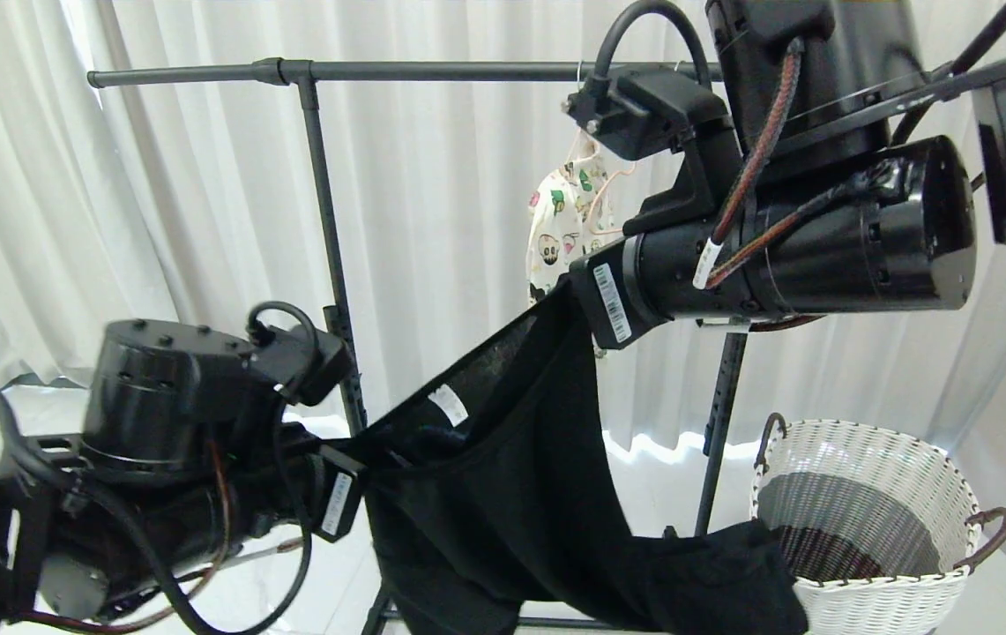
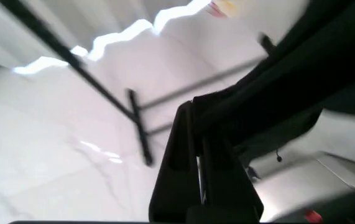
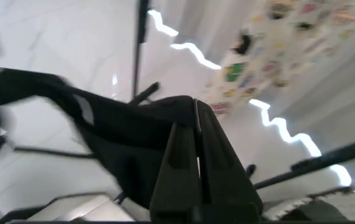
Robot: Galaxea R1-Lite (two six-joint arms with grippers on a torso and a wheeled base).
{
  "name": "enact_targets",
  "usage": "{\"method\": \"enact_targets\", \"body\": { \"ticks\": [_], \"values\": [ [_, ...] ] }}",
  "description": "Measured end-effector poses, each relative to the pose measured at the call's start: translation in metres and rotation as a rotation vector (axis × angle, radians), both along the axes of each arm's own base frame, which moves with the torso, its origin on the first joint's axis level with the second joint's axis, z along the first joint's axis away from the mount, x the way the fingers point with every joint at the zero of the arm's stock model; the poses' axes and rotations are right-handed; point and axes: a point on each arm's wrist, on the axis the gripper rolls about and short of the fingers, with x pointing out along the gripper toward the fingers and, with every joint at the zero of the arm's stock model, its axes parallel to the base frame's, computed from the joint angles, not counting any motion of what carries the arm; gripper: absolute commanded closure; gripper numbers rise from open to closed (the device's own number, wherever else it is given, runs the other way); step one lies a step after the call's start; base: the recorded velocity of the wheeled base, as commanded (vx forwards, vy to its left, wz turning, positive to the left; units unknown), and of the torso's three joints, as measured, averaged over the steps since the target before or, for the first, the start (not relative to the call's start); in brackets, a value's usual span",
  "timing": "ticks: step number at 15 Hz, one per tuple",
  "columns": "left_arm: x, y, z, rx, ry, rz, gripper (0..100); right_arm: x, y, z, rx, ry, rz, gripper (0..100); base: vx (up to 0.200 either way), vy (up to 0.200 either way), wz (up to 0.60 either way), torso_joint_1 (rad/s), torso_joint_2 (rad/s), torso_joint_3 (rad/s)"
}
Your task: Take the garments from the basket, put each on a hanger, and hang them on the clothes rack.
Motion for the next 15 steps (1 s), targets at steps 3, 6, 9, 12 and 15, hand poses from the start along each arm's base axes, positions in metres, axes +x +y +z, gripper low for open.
{"method": "enact_targets", "body": {
  "ticks": [3, 6, 9, 12, 15],
  "values": [
    [-0.009, 0.011, 0.053, -0.013, -0.026, -0.011, 100, 0.010, -0.025, 0.012, -0.031, -0.032, -0.067, 100, 0.000, 0.000, 0.00, 0.000, 0.00, 0.000],
    [-0.028, 0.007, 0.104, -0.048, -0.047, -0.109, 100, 0.000, -0.054, 0.021, -0.092, -0.015, -0.134, 100, 0.000, 0.000, 0.00, 0.000, 0.00, 0.000],
    [-0.051, -0.013, 0.130, -0.072, -0.071, -0.271, 100, -0.019, -0.080, 0.034, -0.103, -0.012, -0.143, 100, 0.000, 0.000, 0.00, 0.000, 0.00, 0.000],
    [-0.062, -0.024, 0.148, -0.083, -0.136, -0.370, 100, -0.035, -0.097, 0.050, -0.058, -0.044, -0.125, 100, 0.000, 0.000, 0.00, 0.000, 0.00, 0.000],
    [-0.062, -0.025, 0.154, -0.037, -0.187, -0.358, 100, -0.042, -0.109, 0.058, -0.051, -0.080, -0.101, 100, 0.000, 0.000, 0.00, 0.000, 0.00, 0.000]
  ]
}}
